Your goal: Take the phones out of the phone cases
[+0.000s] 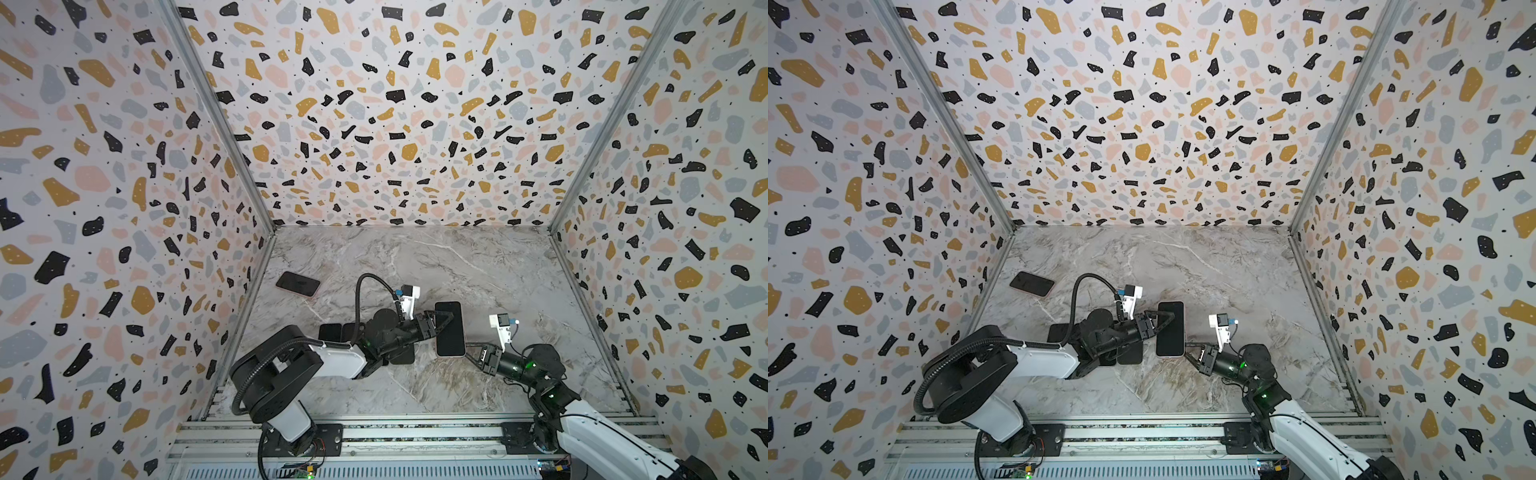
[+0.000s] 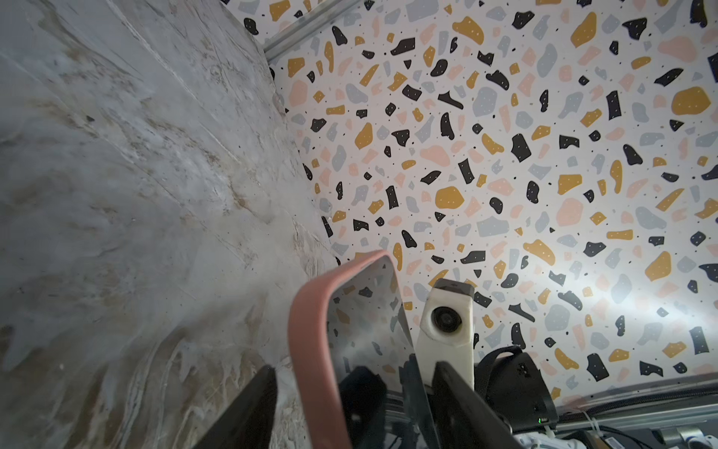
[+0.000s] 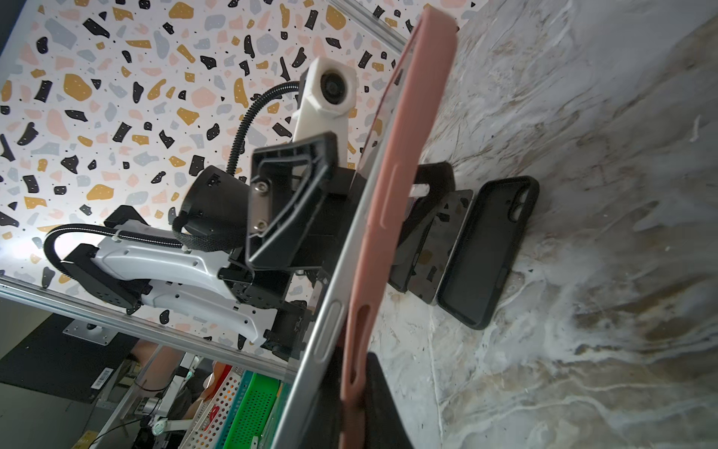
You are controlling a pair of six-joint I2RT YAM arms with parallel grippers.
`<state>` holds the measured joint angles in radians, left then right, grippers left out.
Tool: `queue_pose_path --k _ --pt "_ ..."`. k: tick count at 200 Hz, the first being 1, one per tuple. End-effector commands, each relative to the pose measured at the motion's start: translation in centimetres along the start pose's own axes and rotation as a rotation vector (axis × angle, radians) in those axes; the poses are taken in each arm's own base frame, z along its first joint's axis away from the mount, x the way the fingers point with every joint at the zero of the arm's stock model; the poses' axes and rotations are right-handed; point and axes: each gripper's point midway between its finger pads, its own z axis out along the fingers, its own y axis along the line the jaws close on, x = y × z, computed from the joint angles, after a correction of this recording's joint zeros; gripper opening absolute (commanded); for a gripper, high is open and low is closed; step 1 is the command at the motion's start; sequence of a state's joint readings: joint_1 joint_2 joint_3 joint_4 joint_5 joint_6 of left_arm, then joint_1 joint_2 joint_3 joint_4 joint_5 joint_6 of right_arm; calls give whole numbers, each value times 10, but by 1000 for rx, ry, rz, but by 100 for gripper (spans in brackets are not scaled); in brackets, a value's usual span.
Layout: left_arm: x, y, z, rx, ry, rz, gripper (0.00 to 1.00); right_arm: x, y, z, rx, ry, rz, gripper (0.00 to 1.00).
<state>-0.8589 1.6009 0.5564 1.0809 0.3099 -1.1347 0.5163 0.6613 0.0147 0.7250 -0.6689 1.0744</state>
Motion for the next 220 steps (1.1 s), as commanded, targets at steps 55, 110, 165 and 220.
queue_pose_path --k 55,110,165,220 --pt "-34 7 -13 -224 -95 245 80 -10 0 -3 47 -43 -49 0" --pt "-10 -46 -19 -411 38 823 88 -9 -8 -2 79 -36 -25 0" --pt "36 -63 -34 -489 159 1232 86 -9 -9 -1 83 -29 -20 0" --pt "74 -56 -26 -494 241 1416 82 -6 -12 -1 91 -23 -10 0"
